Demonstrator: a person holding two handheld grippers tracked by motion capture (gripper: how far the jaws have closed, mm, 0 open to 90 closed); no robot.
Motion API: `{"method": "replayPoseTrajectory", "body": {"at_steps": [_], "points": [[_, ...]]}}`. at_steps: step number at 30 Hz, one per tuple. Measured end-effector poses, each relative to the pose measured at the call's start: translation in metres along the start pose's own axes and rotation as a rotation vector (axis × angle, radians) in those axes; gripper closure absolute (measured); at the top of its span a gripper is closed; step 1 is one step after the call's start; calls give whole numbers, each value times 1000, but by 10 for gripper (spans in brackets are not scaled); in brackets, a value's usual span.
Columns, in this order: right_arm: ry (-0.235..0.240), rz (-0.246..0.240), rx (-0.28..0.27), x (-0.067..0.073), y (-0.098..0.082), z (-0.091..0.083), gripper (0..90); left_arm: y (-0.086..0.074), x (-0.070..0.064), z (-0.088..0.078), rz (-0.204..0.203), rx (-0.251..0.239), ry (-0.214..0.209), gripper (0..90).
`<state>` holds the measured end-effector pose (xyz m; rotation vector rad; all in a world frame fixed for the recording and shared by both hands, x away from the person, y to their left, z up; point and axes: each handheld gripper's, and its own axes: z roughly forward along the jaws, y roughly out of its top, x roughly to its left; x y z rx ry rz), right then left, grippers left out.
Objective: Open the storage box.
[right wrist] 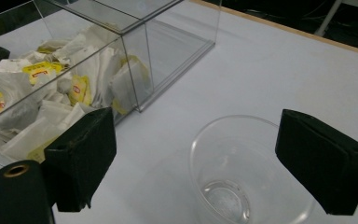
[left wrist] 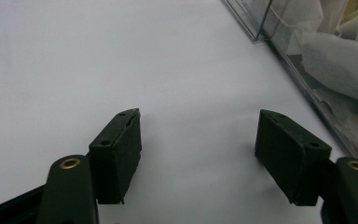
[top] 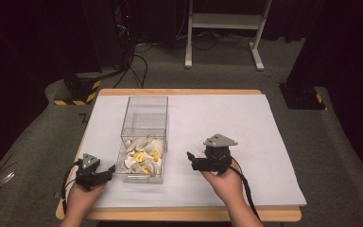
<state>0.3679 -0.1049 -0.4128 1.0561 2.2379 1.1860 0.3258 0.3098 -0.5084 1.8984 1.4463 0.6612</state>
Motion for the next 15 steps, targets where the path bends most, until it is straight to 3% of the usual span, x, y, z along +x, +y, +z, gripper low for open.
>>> {"method": "replayPoseTrajectory", "body": {"at_steps": [15], "points": [[69, -46, 0, 32, 18, 20, 134, 0, 0, 0, -2, 0, -1, 312]]}}
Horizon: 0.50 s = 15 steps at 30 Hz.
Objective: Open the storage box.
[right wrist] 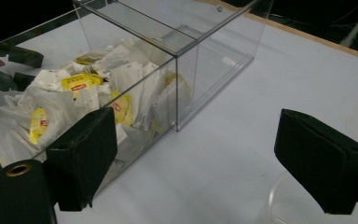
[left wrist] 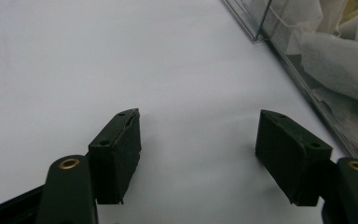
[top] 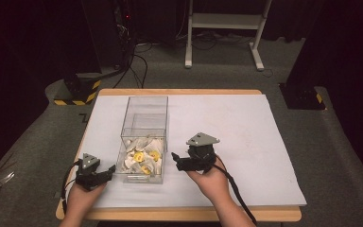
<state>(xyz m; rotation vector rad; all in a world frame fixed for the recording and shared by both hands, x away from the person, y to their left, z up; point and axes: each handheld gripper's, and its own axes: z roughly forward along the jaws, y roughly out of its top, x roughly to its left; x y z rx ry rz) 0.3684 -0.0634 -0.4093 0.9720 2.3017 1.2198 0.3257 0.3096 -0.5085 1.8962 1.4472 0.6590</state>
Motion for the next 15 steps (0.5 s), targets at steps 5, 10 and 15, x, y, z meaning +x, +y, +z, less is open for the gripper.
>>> {"method": "replayPoseTrajectory", "body": {"at_steps": [5, 10, 15], "points": [[31, -6, -3, 10, 5, 8, 135, 0, 0, 0, 0, 0, 0, 312], [52, -22, -2, 20, 9, 15, 135, 0, 0, 0, 0, 0, -1, 312], [74, -24, -4, 26, 11, 19, 139, 0, 0, 0, 2, 0, -1, 311]]}}
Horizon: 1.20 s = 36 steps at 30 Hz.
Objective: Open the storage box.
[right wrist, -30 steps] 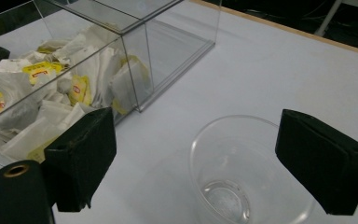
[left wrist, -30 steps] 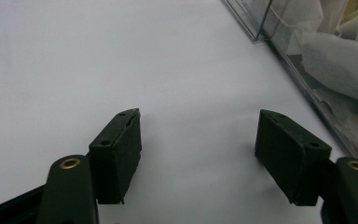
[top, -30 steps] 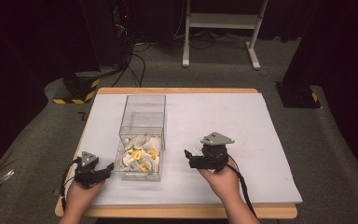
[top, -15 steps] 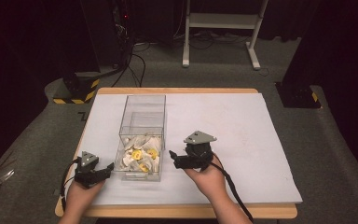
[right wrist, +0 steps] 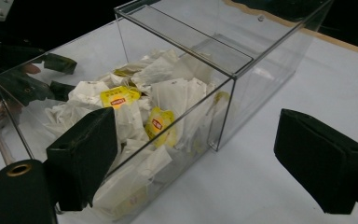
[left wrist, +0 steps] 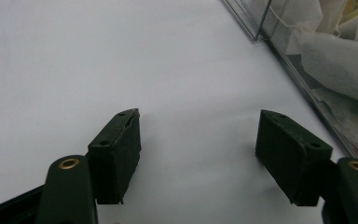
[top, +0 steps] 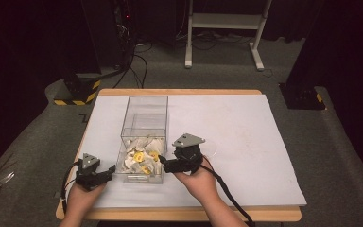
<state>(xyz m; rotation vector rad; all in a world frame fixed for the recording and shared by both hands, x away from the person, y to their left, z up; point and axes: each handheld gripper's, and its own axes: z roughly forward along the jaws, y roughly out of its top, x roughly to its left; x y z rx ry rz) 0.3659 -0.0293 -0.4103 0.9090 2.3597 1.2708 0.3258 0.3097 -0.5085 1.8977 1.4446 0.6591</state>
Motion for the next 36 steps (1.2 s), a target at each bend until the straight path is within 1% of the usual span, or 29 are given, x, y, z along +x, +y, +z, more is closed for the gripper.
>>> {"method": "replayPoseTrajectory", "body": {"at_steps": [2, 6, 11, 13, 16, 17, 18, 23, 24, 25, 26, 27, 29, 30, 32, 36], "points": [[13, 0, 2, 4, 1, 3, 139, 0, 0, 0, 1, 0, 0, 310], [22, -1, 6, 7, 2, 6, 139, 0, 0, 0, -2, 0, -1, 310], [42, -13, 4, 14, 4, 10, 139, 0, 0, 0, 5, 1, 0, 310], [52, -18, 5, 17, 5, 12, 139, 0, 0, 0, -1, 0, -1, 309], [66, -24, 10, 22, 6, 15, 143, 0, 0, 0, 2, 1, 0, 310], [72, -30, 17, 24, 6, 18, 152, 0, 0, 0, 6, 1, 0, 309], [75, -30, 17, 26, 6, 19, 158, 0, 0, 0, 0, 0, -1, 310], [94, -38, 26, 30, 5, 23, 186, 0, 0, 0, 1, 0, -1, 309], [96, -41, 29, 31, 5, 24, 187, 0, 0, 0, 1, 1, -1, 309], [89, -45, 31, 32, 4, 25, 188, 0, 0, 0, 2, 1, -1, 309], [80, -55, 31, 34, 4, 25, 207, 0, 0, 0, 2, 1, -1, 309], [86, -73, 22, 35, 5, 25, 241, 0, 0, 0, 2, 1, 0, 309], [90, -72, 24, 36, 5, 25, 244, 0, 0, 0, 2, 0, 0, 309], [92, -82, 25, 37, 6, 26, 254, 0, 0, 0, 2, 1, 0, 309], [107, -86, 33, 39, 6, 27, 293, 0, 0, 0, 2, 1, 0, 309], [103, -97, 64, 43, 6, 33, 364, 0, 0, 0, 1, 0, 0, 309]]}}
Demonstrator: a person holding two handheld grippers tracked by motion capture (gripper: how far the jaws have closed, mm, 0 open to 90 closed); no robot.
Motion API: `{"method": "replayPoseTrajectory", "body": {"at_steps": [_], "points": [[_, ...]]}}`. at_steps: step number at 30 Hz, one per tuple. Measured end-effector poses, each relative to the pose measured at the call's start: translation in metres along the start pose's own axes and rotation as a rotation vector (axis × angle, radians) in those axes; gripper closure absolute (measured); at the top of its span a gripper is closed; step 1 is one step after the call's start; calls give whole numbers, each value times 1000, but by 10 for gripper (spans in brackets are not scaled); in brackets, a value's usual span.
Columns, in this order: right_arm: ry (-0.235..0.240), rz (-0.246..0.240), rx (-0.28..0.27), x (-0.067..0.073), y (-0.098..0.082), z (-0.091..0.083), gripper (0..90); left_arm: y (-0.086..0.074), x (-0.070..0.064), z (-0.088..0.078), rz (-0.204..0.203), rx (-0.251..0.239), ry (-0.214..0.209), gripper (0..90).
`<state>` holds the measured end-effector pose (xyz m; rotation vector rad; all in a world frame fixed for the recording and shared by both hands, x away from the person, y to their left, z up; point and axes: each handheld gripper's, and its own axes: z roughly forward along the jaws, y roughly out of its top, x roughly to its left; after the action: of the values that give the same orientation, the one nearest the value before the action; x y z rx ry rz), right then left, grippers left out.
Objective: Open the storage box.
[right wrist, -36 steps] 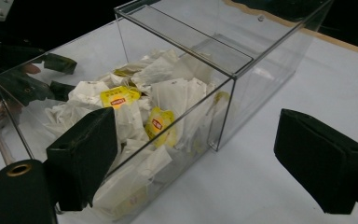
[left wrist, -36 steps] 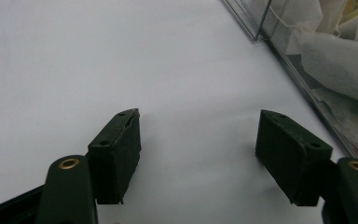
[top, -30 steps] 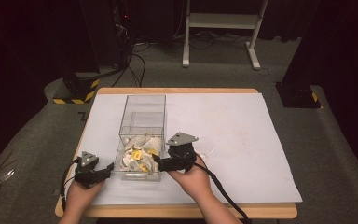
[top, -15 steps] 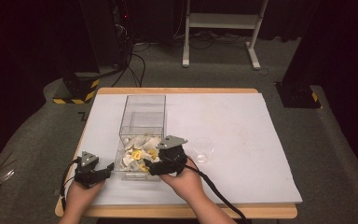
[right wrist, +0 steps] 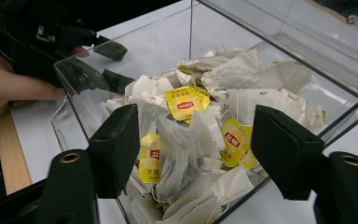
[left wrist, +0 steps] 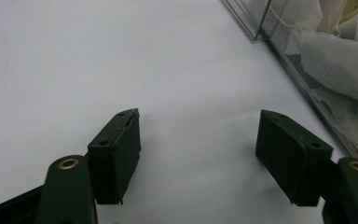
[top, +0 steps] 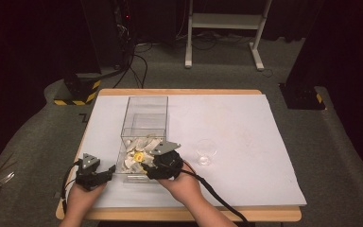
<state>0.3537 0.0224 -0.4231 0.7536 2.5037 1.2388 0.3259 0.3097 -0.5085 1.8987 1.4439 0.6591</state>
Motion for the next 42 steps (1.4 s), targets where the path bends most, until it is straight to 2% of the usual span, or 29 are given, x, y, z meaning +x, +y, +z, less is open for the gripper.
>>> {"method": "replayPoseTrajectory", "body": {"at_steps": [12, 17, 19, 26, 30, 37, 42], "points": [[5, -28, 75, 4, -3, 12, 581, 0, 0, 0, 0, 0, 0, 309], [12, -29, 85, 4, -3, 12, 660, 0, 0, 0, 0, 0, 0, 309], [29, -26, 96, 4, -3, 13, 729, 0, 0, 0, 0, 0, 0, 309], [27, -44, 104, 7, -6, 13, 843, 0, 0, 0, 0, 0, 0, 309], [20, -59, 79, 10, -7, 11, 872, 0, 0, 0, -1, -1, 0, 309], [-10, -47, 2, 8, -6, -1, 874, 0, 0, 0, -1, -1, 0, 309], [-12, -38, -25, 5, -3, -6, 873, 0, 0, 0, 0, -1, 0, 309]]}}
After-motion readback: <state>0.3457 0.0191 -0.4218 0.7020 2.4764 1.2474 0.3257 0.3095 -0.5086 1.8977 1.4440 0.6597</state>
